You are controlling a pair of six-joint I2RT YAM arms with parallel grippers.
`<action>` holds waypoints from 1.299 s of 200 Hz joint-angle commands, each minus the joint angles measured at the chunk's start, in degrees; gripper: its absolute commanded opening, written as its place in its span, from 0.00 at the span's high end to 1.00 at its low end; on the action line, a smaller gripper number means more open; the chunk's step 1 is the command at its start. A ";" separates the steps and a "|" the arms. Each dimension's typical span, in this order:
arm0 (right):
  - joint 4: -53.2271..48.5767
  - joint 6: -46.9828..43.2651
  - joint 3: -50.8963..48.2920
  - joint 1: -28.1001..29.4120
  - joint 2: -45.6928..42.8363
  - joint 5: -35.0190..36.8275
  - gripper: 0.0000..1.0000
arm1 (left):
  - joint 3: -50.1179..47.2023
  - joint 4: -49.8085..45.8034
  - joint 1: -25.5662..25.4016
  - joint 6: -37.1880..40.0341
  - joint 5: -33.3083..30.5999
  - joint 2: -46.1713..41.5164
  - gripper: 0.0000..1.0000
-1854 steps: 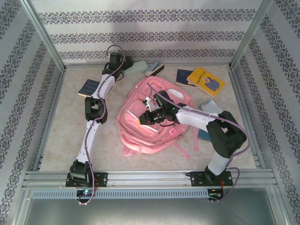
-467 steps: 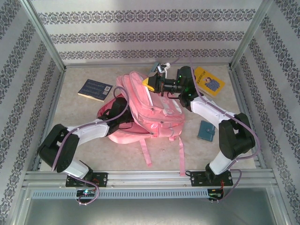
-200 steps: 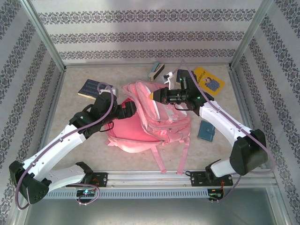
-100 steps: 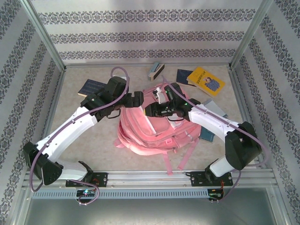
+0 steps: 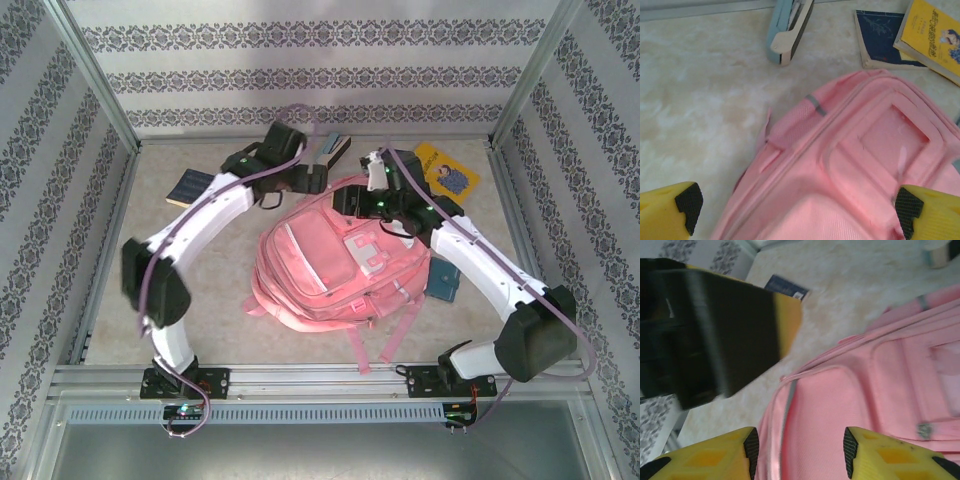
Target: Pack the student bag
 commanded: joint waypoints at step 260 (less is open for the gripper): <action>9.13 14.66 -6.64 -4.81 9.47 -8.27 0.48 | 54.98 14.74 6.53 6.48 2.61 58.68 0.42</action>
